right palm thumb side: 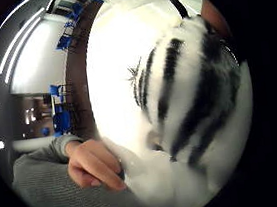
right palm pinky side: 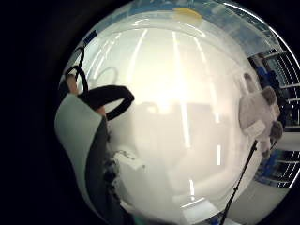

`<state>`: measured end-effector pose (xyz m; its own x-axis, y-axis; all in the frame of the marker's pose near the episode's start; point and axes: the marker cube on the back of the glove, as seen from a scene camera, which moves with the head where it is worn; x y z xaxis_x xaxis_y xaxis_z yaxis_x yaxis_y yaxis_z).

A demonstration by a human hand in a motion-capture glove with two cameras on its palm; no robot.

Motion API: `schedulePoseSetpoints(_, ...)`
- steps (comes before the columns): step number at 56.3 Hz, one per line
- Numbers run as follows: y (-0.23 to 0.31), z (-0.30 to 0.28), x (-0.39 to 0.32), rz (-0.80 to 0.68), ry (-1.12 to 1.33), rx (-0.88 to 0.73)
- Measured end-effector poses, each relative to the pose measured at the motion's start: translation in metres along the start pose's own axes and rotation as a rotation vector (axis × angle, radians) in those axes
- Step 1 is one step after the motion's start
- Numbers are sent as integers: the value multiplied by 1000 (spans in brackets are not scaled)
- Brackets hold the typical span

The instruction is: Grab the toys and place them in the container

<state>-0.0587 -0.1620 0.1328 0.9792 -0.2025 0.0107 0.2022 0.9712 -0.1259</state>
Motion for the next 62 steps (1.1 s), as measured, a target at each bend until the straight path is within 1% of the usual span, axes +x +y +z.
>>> schedulePoseSetpoints(4, -13, -37, -2, -65, 39, 53)
schedulePoseSetpoints(8, -34, -103, 7, -126, 67, 143)
schedulePoseSetpoints(12, -63, -171, 16, -96, 108, 241)
schedulePoseSetpoints(16, -93, -242, 22, -114, -8, 296)
schedulePoseSetpoints(20, -118, -267, 26, -62, 38, 302)
schedulePoseSetpoints(25, -147, -272, 32, 26, 48, 278)
schedulePoseSetpoints(28, -167, -259, 40, 70, 150, 249)
schedulePoseSetpoints(31, -188, -243, 47, 72, 224, 217)
schedulePoseSetpoints(33, -207, -231, 47, 130, 201, 201)
schedulePoseSetpoints(35, -226, -218, 42, 183, 129, 182)
schedulePoseSetpoints(38, -247, -201, 40, 179, 78, 145)
schedulePoseSetpoints(44, -281, -172, 48, 165, 91, 79)
schedulePoseSetpoints(50, -296, -159, 55, 163, 57, 32)
schedulePoseSetpoints(57, -299, -156, 59, 181, 65, 9)
schedulePoseSetpoints(62, -296, -151, 61, 205, 97, -62)
